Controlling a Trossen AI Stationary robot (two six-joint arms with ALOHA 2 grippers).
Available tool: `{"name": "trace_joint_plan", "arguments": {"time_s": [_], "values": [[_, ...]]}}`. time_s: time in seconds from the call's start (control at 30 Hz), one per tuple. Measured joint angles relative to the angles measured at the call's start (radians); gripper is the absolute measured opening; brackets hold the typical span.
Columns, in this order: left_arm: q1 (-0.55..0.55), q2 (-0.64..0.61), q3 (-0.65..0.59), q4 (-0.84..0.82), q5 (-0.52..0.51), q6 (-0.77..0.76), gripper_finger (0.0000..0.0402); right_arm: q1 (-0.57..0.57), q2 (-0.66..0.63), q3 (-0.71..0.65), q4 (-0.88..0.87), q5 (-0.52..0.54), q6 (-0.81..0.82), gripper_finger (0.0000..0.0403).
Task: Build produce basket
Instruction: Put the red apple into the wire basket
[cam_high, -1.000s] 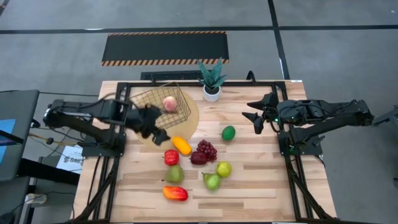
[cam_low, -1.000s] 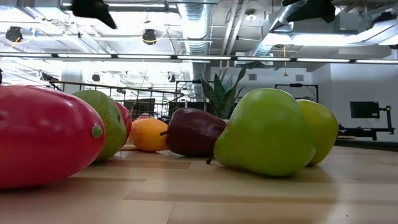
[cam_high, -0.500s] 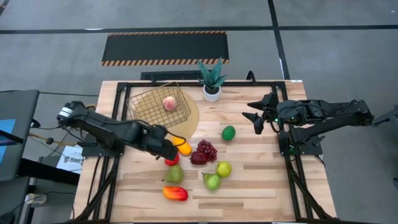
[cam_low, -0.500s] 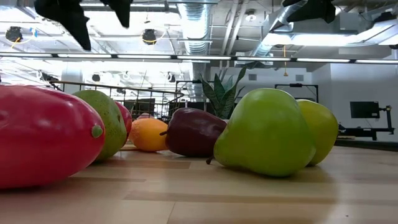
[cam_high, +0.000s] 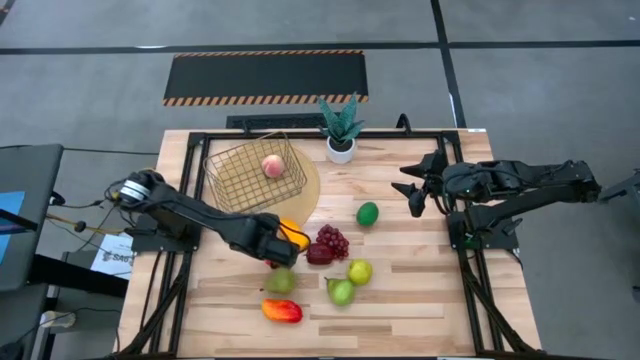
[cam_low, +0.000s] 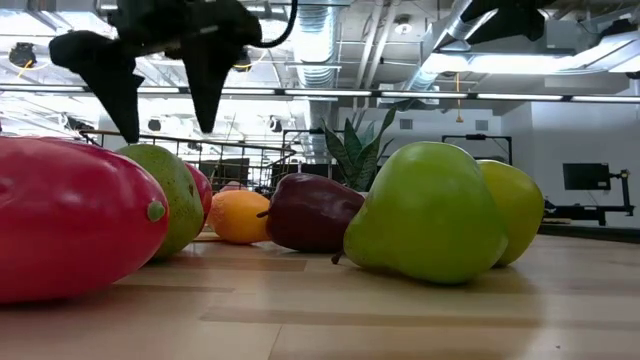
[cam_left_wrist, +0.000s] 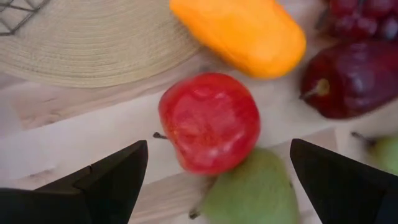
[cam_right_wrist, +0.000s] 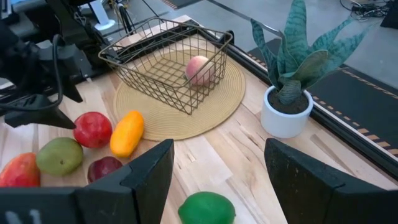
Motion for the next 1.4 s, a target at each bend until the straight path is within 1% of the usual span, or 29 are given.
{"name": "trace_joint_plan", "arguments": {"time_s": [0.17,0.37,0.5,0.77,1.2,1.4], "values": [[-0.002,0.032,0.000,0.036,-0.015,-0.057,0.0377,0.000,0.000,0.000,-0.001,0.000,0.000,0.0273],[-0.016,0.070,0.000,0.054,-0.003,-0.100,0.0377,0.000,0.000,0.000,-0.006,0.000,0.000,0.0273],[-0.018,0.081,0.001,0.041,-0.035,-0.137,0.0377,0.000,0.000,0.000,-0.006,0.000,0.000,0.0273],[-0.019,0.116,-0.006,0.051,-0.029,-0.129,0.0377,0.000,0.000,0.000,-0.017,-0.001,0.000,0.0273],[-0.018,0.185,-0.004,0.058,0.005,-0.057,0.0377,0.000,0.000,0.000,-0.031,0.000,0.000,0.0273],[-0.003,0.181,-0.004,0.017,-0.018,-0.074,0.0377,0.000,0.000,0.000,-0.030,0.000,0.000,0.0273]]}}
